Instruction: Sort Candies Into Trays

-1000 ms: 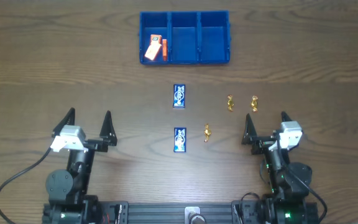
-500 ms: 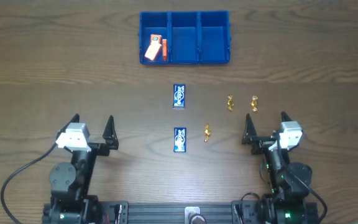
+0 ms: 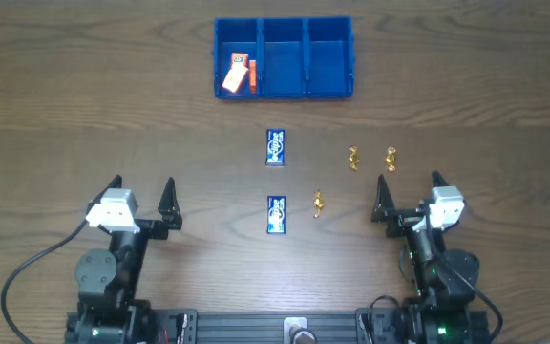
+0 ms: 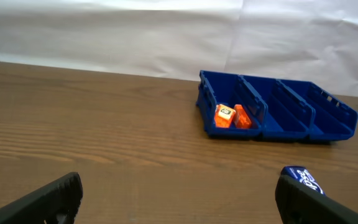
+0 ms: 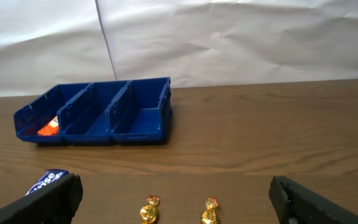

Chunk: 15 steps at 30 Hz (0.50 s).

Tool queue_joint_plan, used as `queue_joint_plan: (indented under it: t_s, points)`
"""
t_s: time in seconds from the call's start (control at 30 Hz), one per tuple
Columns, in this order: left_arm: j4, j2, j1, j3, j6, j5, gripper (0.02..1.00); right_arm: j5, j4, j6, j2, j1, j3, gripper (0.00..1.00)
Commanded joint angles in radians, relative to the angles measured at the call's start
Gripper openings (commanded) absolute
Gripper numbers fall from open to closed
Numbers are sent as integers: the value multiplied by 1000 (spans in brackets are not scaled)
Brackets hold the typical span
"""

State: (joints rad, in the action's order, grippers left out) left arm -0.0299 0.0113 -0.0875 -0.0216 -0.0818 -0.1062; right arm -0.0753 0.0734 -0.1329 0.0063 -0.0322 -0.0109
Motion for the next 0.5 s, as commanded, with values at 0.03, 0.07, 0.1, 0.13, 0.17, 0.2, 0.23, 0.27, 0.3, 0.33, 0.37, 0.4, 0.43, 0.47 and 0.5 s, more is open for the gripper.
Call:
queue_joint_plan:
  t_s: [0.03,0.07,0.1,0.13,0.17,0.2,0.23,0.27,0.3,0.33,0.37,0.4,0.43,0.47,0.5]
  points:
    - [-40,-3,2,16,-11,-14,998,-2,3,0,-3,-5,3,998]
    - [-40,-3,2,16,-11,-14,998,-3,2,0,-3,-5,3,998]
    - [-40,-3,2,16,-11,-14,998,-6,2,0,-3,-5,3,998]
    - [-40,-3,2,16,-11,-14,998,-6,2,0,-3,-5,3,998]
    - [-40,-3,2,16,-11,-14,998,-11,1,0,-3,-5,3,998]
    - [-40,-3,2,16,-11,-14,998,-13,1,0,-3,-5,3,998]
    - [-40,-3,2,16,-11,-14,998,-13,1,0,-3,-5,3,998]
    - [-40,-3,2,16,-11,-14,998,-4,-10,1,-3,-5,3,998]
    - [-40,-3,2,16,-11,-14,996,13,-42,-7,-3,-5,3,998]
    - [-40,-3,2,16,-11,-14,998,1,-87,-61,-3,-6,3,998]
    - [-40,-3,2,16,-11,-14,998,-6,-117,-113,-3,-6,3,998]
    - [-40,-3,2,16,-11,-14,996,-23,-156,-179,-3,-6,3,998]
    - [-40,-3,2,16,-11,-14,996,-48,-210,-204,-3,-6,3,998]
    - [-40,-3,2,16,-11,-14,996,-80,-264,-204,-3,-6,0,998]
    - [-40,-3,2,16,-11,-14,996,-99,-287,-205,-3,-6,-19,998]
